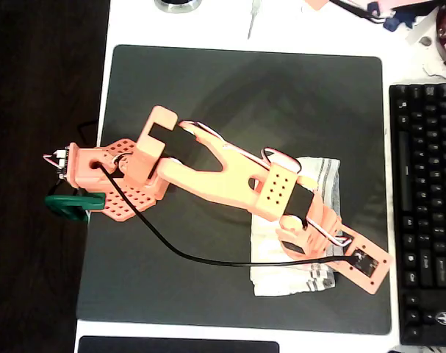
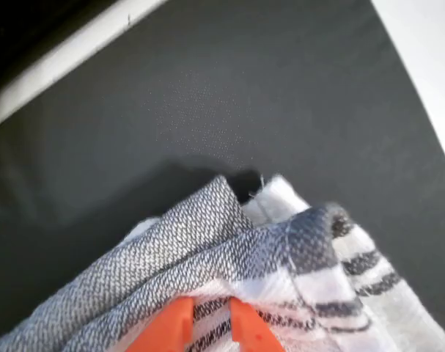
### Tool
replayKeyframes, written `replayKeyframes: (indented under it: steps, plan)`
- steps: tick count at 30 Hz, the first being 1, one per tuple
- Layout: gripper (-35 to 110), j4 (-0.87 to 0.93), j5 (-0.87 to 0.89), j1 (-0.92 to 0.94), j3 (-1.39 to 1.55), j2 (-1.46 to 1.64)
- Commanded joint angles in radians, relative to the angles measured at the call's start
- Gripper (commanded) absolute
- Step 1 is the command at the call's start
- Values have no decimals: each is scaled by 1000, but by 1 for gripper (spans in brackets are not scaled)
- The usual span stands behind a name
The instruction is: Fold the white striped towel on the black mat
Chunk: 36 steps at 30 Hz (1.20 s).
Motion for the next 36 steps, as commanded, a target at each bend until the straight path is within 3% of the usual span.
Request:
replayKeyframes:
  steps: [1,13,27,36]
  plan:
    - [7,11,-18,14,3,72]
    - [6,87,-114,-83,489,715]
    - [0,-135,-195,-291,1324,1572]
    - [0,58,-129,-379,1503,1836]
